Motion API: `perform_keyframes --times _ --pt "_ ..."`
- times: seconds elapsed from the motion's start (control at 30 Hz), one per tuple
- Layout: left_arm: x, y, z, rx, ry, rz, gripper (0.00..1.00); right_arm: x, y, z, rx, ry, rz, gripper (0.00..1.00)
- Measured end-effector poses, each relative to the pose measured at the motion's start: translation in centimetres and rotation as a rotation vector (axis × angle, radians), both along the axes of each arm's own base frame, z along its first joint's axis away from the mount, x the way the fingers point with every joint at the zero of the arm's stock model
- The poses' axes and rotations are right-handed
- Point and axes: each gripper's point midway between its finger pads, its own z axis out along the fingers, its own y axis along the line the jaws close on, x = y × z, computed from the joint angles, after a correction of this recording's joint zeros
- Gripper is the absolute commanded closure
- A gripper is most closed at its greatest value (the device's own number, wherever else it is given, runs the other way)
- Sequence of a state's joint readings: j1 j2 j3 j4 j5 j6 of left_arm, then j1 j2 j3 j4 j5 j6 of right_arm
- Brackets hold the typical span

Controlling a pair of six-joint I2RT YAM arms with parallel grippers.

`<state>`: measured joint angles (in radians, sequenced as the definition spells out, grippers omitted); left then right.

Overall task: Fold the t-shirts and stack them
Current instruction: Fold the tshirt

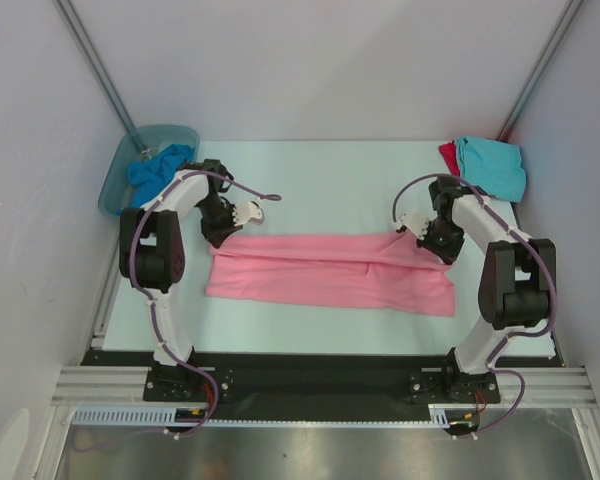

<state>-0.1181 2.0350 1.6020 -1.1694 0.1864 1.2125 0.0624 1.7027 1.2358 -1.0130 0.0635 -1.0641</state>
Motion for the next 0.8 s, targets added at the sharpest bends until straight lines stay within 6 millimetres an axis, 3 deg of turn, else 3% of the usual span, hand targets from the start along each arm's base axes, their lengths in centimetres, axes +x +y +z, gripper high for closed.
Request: perform_keyframes --times 0.3,0.53,0.63,0.67,0.8 --pt "-0.1 -0.2 -0.3 0.002 0.008 -0.007 1.0 -0.2 1.3 -2.2 -0.004 0.059 0.017 1.0" --pt "-0.2 -0.2 -0.4 0.006 0.012 -0.009 1.0 -0.2 1.6 -2.7 -0.005 0.072 0.023 1.0" --pt "-0.2 -0.2 -0.4 0.007 0.011 -0.01 0.88 -0.3 1.6 -3.0 -0.006 0.079 0.018 1.0" --pt "-0.2 -0.2 -0.4 0.01 0.01 -0.011 0.76 -0.3 1.7 -3.0 -0.005 0.079 0.018 1.0" --pt "-0.1 0.1 -0.3 0.028 0.008 -0.019 0.46 -0.3 1.7 -3.0 -0.005 0.079 0.015 1.0"
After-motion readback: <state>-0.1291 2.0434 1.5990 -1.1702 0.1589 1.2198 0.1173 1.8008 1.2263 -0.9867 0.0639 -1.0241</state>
